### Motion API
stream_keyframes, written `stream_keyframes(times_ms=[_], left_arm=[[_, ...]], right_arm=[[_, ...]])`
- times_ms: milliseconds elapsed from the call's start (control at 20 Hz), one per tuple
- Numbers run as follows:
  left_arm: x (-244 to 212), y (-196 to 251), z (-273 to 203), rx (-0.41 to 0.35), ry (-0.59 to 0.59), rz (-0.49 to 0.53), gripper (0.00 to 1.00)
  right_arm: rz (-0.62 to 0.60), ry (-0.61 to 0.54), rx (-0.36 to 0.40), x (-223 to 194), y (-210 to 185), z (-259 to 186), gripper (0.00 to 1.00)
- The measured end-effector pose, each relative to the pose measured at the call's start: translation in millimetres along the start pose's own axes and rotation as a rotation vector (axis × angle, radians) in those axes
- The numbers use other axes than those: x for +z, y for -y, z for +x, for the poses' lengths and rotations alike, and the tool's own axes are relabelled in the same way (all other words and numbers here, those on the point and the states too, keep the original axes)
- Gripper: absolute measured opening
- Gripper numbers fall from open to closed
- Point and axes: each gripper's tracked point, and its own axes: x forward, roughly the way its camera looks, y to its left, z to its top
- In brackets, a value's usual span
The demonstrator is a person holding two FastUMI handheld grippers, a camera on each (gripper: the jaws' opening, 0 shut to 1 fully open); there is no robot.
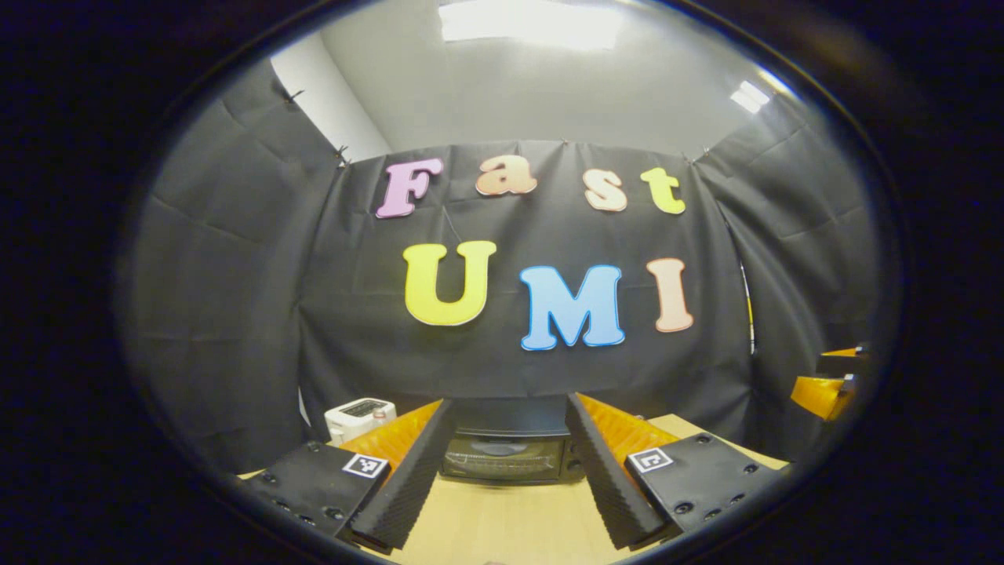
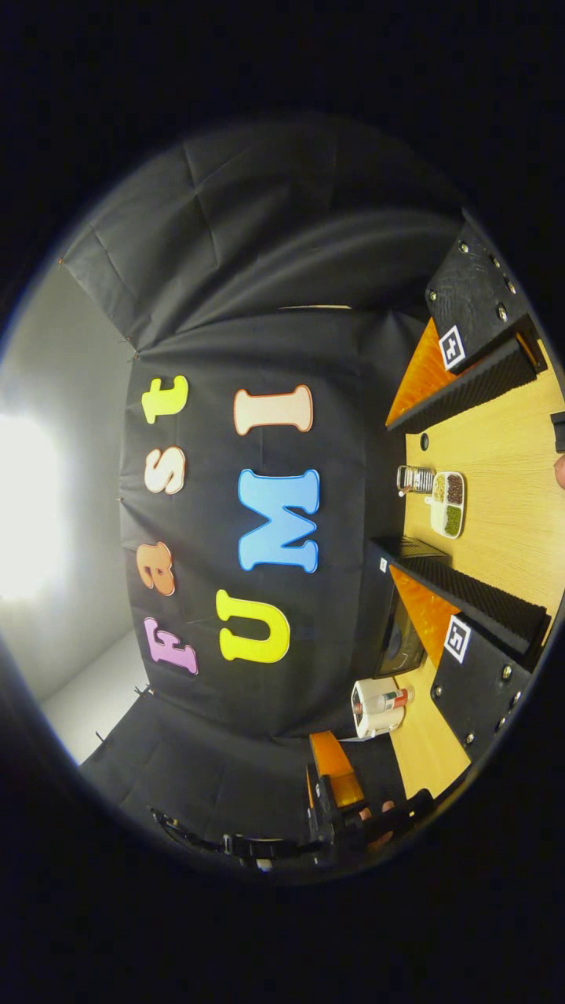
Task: Open the electric oven with the left hand, put the food in, and close the electric oven.
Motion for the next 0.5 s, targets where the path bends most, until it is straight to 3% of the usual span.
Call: stream_keyframes(times_ms=[50, 100, 450, 500], left_arm=[[-1.5, -3.2, -10.6, 0.005, -0.011, 0.002, 0.9], [-1.4, -8.0, -20.1, 0.009, -0.018, -0.004, 1.0], [8.6, -45.1, -55.1, 0.037, -0.003, -0.032, 1.0], [11.1, -51.2, -57.5, 0.042, 0.002, -0.033, 0.9]], right_arm=[[0.012, 0.01, -0.002, 4.2, -2.3, -1.6, 0.98], [0.026, 0.019, 0.001, 6.4, -6.3, -3.2, 0.98], [0.083, 0.084, -0.029, 30.1, -26.2, -1.7, 0.98], [0.086, 0.086, -0.025, 31.5, -30.5, -1.9, 0.98]])
